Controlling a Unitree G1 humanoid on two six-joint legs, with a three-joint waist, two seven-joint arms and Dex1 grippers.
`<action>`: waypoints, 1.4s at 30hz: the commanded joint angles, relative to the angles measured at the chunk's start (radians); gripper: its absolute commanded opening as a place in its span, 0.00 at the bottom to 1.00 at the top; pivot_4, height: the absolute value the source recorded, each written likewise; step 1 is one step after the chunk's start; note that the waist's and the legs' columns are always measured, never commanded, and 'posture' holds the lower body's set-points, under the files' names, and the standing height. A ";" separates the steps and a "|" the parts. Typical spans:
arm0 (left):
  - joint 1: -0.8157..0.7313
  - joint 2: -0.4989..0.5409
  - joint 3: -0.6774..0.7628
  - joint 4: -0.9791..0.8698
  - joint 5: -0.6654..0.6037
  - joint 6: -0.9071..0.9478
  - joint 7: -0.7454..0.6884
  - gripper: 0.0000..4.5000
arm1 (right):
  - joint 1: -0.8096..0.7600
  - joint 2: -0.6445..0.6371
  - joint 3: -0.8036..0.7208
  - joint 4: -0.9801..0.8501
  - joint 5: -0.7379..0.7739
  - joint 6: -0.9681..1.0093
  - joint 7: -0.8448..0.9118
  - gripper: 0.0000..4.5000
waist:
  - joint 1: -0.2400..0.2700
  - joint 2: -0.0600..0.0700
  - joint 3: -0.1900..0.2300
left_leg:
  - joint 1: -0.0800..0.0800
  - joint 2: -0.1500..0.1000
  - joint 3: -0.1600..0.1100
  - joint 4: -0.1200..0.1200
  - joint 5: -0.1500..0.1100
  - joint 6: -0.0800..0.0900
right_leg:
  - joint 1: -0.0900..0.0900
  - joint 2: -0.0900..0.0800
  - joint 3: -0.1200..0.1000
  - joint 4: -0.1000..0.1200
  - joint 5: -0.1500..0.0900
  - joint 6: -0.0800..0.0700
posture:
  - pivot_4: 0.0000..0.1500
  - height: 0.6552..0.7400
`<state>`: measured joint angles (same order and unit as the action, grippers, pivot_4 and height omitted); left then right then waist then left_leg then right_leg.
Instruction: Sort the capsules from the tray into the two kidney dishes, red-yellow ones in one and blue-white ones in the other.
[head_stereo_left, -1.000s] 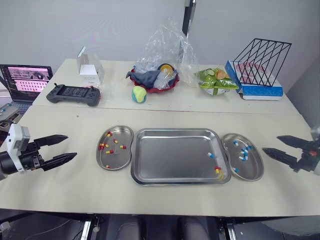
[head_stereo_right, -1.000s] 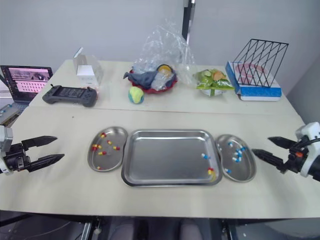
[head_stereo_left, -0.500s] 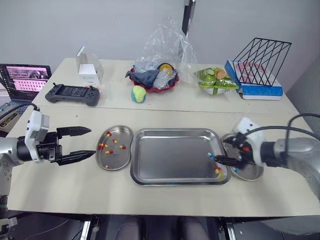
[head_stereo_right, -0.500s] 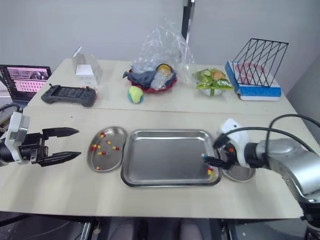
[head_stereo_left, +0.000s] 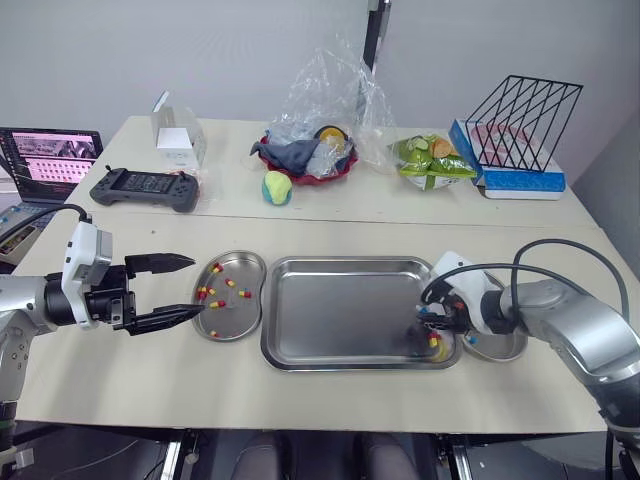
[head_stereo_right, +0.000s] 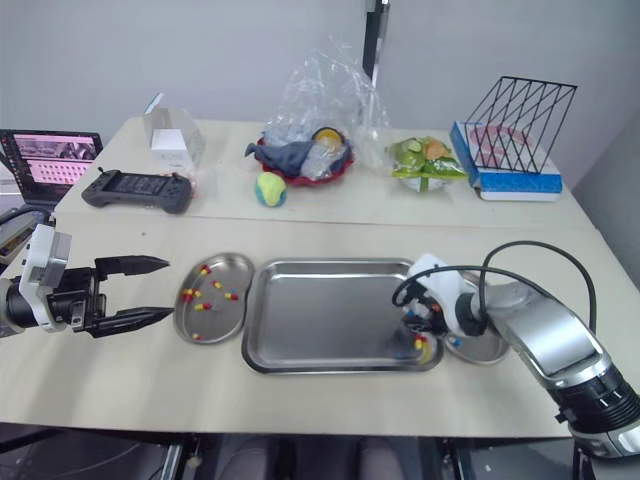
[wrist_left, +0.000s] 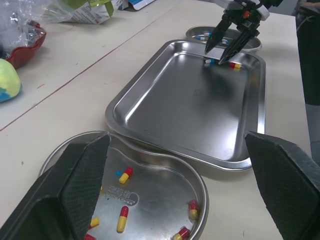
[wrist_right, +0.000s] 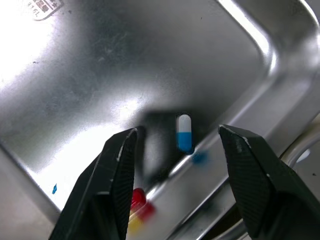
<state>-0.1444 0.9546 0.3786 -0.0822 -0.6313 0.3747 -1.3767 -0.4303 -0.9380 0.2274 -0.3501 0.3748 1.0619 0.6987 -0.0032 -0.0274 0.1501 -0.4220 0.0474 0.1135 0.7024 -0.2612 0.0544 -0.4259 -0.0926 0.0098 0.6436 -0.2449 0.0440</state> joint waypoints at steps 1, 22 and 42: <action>0.007 0.007 0.043 -0.038 -0.027 -0.003 0.012 1.00 | -0.017 0.002 0.008 0.019 -0.033 -0.008 0.002 0.59 | 0.001 0.000 0.000 | 0.000 0.000 0.000 0.000 0.000 0.000 | 0.000 0.000 0.000 0.000 0.000 0.000 | 1.00 0.77; 0.019 0.006 0.039 -0.037 -0.018 -0.015 0.015 1.00 | -0.074 0.066 0.025 -0.022 -0.025 0.153 -0.005 0.00 | 0.004 -0.001 0.000 | 0.001 0.000 0.000 0.000 0.000 0.000 | 0.001 0.000 0.000 0.000 0.000 0.000 | 1.00 0.77; -0.031 0.011 -0.005 -0.008 -0.013 -0.006 -0.002 1.00 | -0.238 -0.196 0.198 0.019 -0.208 -0.243 0.349 0.64 | -0.007 0.000 0.000 | 0.000 0.000 0.000 -0.001 0.000 -0.001 | -0.002 0.000 0.000 0.000 0.000 0.000 | 1.00 0.77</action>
<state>-0.1597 0.9548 0.3689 -0.0811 -0.6311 0.3743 -1.3716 -0.6259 -1.1320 0.4163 -0.3488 0.2180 0.8937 1.0117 -0.0101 -0.0274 0.1502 -0.4223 0.0478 0.1144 0.7014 -0.2607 0.0535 -0.4283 -0.0925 0.0101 0.6439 -0.2450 0.0437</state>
